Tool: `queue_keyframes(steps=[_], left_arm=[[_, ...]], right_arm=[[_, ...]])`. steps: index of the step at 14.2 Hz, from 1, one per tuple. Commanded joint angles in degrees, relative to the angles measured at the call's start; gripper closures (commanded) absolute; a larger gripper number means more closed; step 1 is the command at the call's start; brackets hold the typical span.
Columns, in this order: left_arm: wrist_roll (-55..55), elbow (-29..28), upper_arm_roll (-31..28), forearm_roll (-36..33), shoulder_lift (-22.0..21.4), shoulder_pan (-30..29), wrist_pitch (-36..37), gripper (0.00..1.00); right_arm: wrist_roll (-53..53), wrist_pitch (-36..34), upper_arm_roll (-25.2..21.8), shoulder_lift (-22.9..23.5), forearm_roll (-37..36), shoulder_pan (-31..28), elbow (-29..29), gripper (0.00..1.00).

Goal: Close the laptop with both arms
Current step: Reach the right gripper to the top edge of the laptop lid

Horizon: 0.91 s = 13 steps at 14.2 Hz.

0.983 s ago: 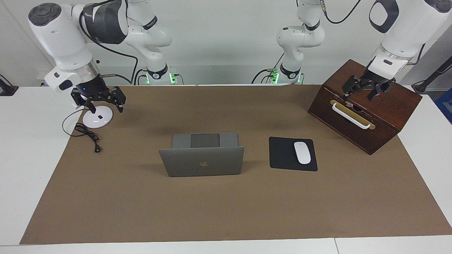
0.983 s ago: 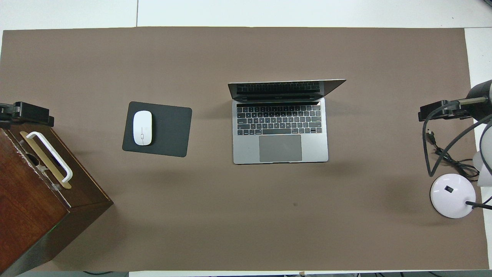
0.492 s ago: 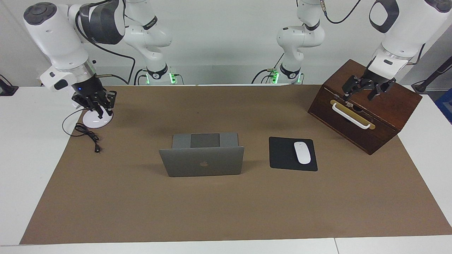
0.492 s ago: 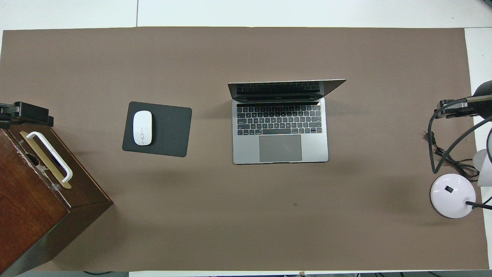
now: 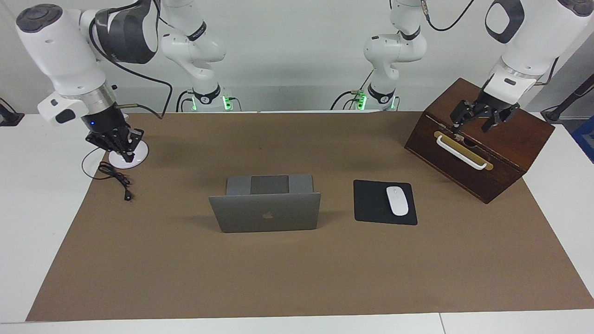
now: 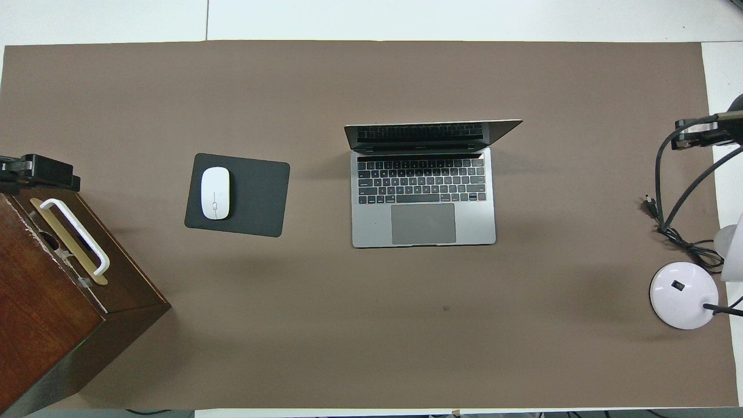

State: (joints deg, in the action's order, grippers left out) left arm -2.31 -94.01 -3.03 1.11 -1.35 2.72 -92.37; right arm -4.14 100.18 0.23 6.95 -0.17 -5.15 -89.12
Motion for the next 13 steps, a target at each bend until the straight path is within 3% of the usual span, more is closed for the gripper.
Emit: queue_keyframes(steps=[1, 3, 4, 8, 13], left_arm=[[0.8, -1.5, -0.4, 0.4, -1.3, 0.4, -0.8, 1.0], [2.4, -1.5, -0.4, 0.4, -1.3, 0.4, -0.7, 1.0], [3.2, -1.5, -0.4, 0.4, -1.3, 0.4, -0.7, 1.0], [6.2, -1.6, -0.2, 0.4, -1.3, 1.1, -1.4, 1.0], [5.5, -7.4, -0.1, 3.1, -3.2, 4.1, -9.0, 1.0]], right_arm=[[-1.2, -7.2, 0.9, 14.2, 0.3, -0.8, 19.2, 1.0], [-0.6, -10.5, 1.3, 22.4, 0.3, 0.0, 30.2, 1.0], [0.5, -10.4, 1.1, 24.6, 0.3, 1.4, 32.8, 1.0], [12.5, -8.2, 0.6, 29.8, -2.5, 9.4, 37.0, 1.0], [25.6, -9.9, 0.6, 30.1, -7.7, 17.9, 36.9, 1.0]])
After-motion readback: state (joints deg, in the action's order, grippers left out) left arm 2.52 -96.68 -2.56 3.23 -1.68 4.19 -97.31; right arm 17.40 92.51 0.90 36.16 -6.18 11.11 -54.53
